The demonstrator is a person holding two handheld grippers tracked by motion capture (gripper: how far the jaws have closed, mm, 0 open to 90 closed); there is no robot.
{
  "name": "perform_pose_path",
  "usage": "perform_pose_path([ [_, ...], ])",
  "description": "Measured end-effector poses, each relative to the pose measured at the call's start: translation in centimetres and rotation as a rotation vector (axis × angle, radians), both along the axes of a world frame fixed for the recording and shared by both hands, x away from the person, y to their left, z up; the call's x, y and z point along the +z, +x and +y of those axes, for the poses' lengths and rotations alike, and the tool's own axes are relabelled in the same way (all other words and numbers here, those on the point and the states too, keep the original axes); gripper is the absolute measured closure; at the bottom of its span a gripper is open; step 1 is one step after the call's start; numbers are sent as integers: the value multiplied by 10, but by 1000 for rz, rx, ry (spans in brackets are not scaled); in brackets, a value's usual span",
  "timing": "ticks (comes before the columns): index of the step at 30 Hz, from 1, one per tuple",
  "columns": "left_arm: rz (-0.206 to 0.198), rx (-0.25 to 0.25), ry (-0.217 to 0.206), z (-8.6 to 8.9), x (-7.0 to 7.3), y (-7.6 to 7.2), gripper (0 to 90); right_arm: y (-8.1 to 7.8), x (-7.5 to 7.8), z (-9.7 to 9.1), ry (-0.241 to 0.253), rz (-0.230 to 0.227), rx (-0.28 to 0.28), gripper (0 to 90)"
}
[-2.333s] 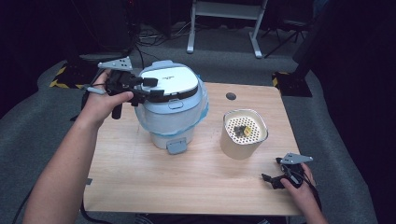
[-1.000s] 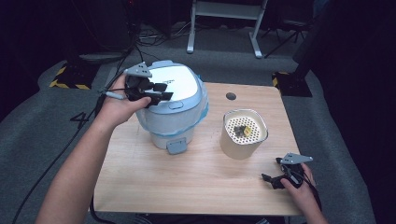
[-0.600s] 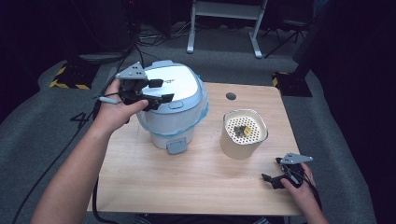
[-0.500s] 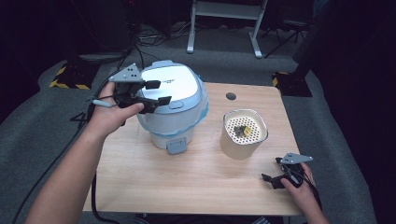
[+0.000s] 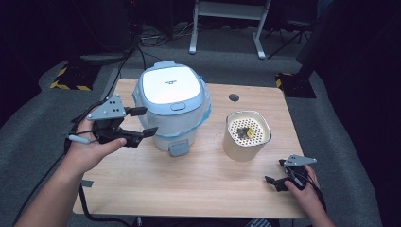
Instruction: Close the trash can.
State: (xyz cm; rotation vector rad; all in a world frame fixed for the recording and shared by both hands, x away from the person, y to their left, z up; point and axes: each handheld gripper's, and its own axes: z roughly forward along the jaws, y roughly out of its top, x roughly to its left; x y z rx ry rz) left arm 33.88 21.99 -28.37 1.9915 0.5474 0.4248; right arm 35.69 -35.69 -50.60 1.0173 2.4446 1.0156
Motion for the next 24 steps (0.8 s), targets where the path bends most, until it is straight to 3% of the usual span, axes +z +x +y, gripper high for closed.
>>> perform_pose_path([
  [9,29,24,9,15,-36,-9,279,1,0,0,1,1,6,2],
  [12,33,43,14,16,-54,-12,269,1,0,0,1,1,6,2],
  [13,42,49,22,16,-66,-13,266,1,0,0,1,1,6,2],
  [24,109,82,8,16,-125,-13,247,1,0,0,0,1,6,2],
])
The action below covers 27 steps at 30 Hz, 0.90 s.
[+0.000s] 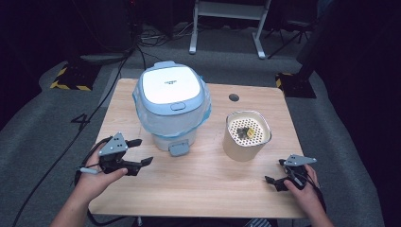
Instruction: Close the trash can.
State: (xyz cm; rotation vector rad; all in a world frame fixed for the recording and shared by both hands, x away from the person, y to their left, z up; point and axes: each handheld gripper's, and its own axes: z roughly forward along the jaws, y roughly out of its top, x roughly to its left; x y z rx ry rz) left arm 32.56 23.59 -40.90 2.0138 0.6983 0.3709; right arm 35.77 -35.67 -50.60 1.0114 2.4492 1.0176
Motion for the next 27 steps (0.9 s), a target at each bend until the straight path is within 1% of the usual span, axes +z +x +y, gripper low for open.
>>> perform_pose_path([
  [4,26,38,7,3,-22,1,239,0,0,0,-2,0,-1,2],
  [6,46,63,7,4,-33,1,231,0,0,0,-2,0,-1,3],
  [7,50,69,15,5,-38,2,229,0,0,0,-1,0,-1,3],
  [10,77,102,23,7,-51,3,228,0,0,0,-2,0,-1,2],
  [11,81,107,34,8,-55,4,227,0,0,0,-2,0,-1,2],
  [13,98,128,38,9,-64,5,225,0,0,0,-2,0,-1,2],
  [15,101,147,46,9,-72,7,224,-2,0,1,-1,0,-19,2],
  [17,114,167,73,10,-79,9,220,-2,0,1,-3,-1,-30,2],
  [19,134,187,111,8,-86,12,213,-3,0,1,-3,-1,-40,2],
  [21,144,195,138,7,-92,13,208,-4,0,1,-2,0,-45,2],
  [22,155,194,151,6,-94,14,208,-4,0,1,-2,0,-45,2],
  [23,171,194,181,4,-95,15,210,-4,0,1,-2,0,-45,2],
  [24,170,199,195,3,-95,15,207,-4,0,1,-2,0,-45,2],
  [27,180,197,193,3,-95,16,197,-4,0,1,-2,0,-45,2],
])
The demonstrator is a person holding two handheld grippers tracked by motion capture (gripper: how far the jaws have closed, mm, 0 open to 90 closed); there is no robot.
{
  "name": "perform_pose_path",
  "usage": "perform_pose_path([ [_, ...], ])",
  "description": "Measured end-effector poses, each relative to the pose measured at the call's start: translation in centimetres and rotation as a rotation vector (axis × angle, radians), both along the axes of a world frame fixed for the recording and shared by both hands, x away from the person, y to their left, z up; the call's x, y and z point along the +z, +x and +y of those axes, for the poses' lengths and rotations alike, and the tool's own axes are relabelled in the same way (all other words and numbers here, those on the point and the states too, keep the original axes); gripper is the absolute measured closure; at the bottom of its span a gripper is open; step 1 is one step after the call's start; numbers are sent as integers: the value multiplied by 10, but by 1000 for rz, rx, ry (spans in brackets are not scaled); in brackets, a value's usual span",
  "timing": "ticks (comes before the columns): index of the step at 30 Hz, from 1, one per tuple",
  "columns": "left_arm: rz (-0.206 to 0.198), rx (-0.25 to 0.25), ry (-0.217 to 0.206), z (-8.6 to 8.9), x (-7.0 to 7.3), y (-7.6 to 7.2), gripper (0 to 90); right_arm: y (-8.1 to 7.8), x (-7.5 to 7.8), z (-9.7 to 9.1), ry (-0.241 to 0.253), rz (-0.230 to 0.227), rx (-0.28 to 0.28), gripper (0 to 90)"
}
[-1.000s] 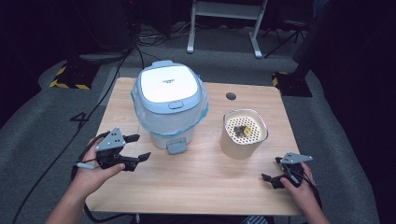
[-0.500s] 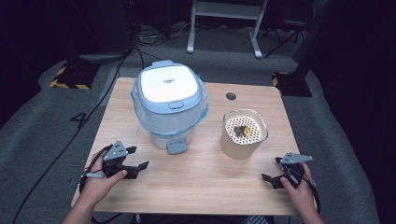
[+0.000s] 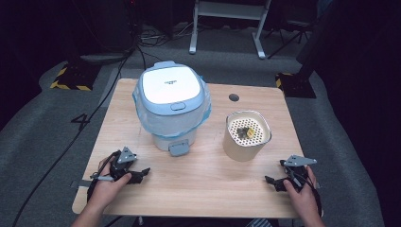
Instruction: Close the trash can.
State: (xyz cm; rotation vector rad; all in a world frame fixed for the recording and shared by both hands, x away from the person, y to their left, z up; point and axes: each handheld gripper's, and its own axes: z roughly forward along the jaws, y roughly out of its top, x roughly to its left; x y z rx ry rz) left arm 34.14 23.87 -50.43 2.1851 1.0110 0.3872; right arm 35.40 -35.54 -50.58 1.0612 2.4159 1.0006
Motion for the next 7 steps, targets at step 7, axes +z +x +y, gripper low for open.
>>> perform_pose_path([
  [7,5,-1,-5,0,0,0,190,-2,0,1,0,-3,-21,3],
])
